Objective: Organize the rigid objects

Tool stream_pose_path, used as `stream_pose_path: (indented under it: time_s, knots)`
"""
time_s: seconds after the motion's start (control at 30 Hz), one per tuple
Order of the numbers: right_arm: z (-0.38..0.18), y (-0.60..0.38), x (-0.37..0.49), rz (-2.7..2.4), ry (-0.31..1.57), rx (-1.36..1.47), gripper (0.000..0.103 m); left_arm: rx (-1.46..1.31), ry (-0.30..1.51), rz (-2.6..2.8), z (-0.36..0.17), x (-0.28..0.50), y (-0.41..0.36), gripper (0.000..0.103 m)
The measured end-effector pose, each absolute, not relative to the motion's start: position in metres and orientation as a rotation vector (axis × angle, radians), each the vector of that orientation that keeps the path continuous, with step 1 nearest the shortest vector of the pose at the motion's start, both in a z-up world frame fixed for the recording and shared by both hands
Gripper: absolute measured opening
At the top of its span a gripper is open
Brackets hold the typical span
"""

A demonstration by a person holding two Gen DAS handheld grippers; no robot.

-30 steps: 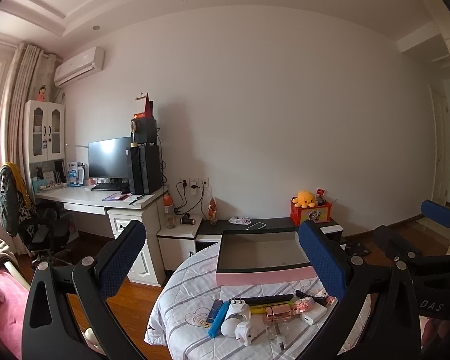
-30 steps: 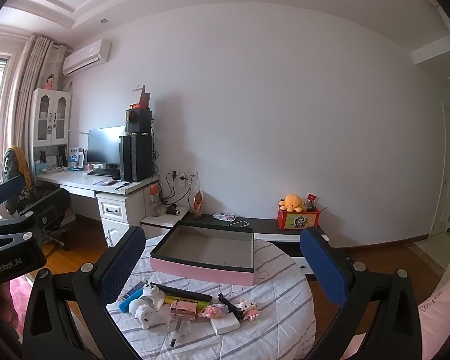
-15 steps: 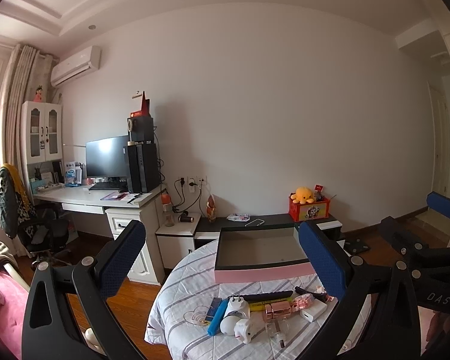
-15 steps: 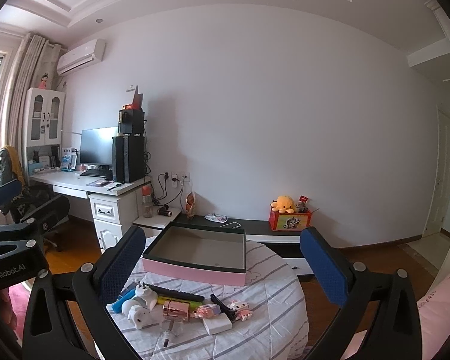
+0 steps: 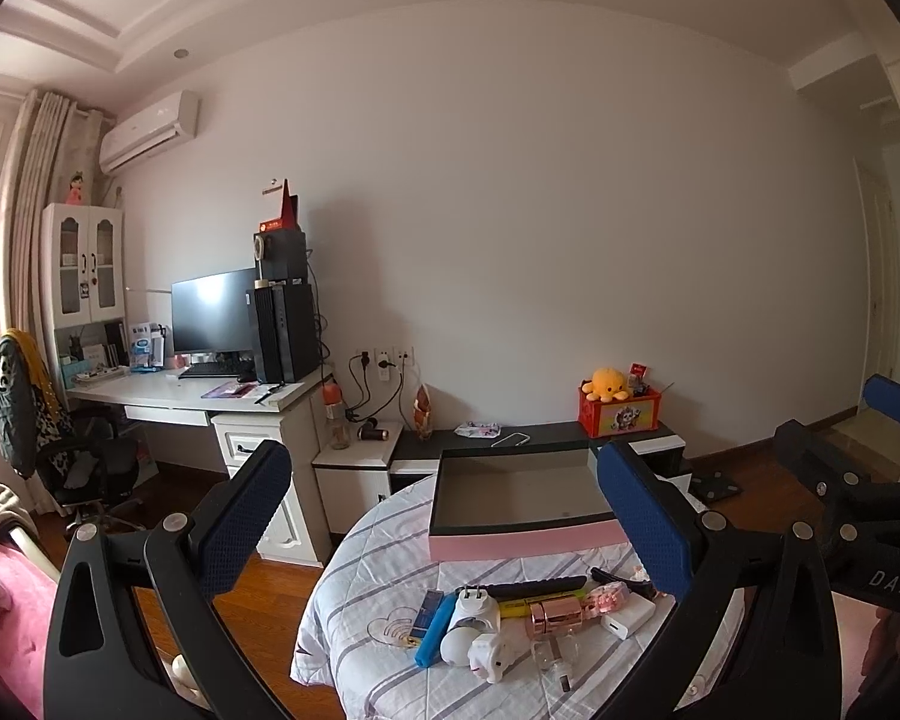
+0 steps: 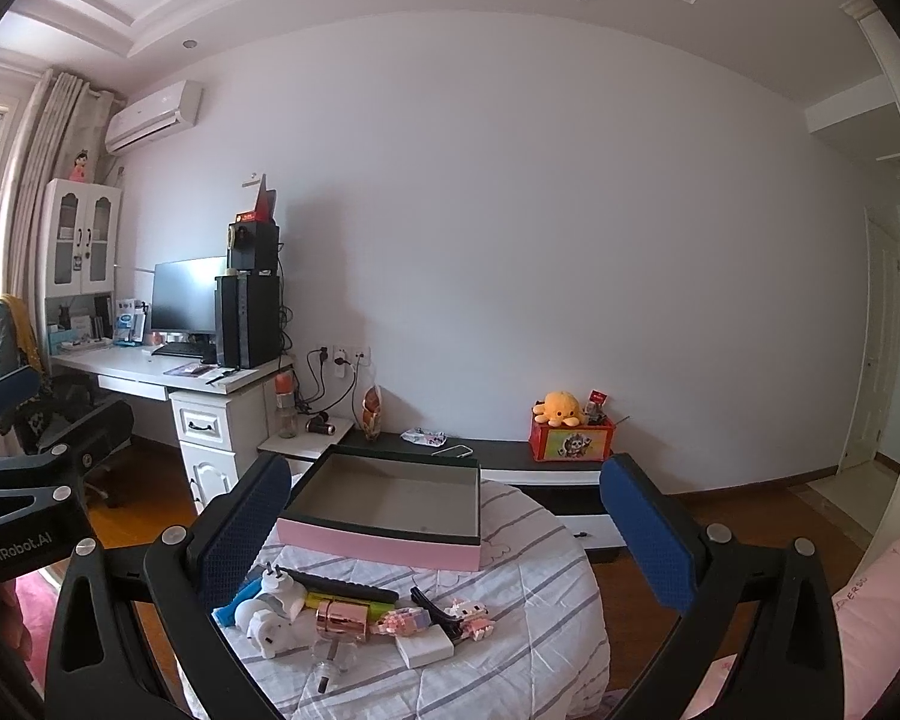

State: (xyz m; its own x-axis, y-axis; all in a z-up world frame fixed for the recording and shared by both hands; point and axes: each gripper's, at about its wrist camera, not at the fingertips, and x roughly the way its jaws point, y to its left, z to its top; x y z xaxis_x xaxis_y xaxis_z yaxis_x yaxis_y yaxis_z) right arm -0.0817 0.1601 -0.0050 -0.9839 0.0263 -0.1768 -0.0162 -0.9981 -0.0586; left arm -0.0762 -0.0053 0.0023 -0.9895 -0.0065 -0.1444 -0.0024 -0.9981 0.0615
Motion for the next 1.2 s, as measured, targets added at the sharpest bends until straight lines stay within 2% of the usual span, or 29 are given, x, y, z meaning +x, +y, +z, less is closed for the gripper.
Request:
stream_pose_path:
  time_s: [0.7, 1.2]
  knots:
    - [-0.013, 0.169, -0.095, 3.105, -0.063, -0.268, 0.103, 0.254, -0.102, -3.112, 0.001, -0.086, -0.002, 0.103]
    - [-0.033, 0.170, -0.124, 3.108, -0.066, -0.385, 0.103, 0.380, -0.141, -3.066, -0.019, -0.123, 0.000, 0.103]
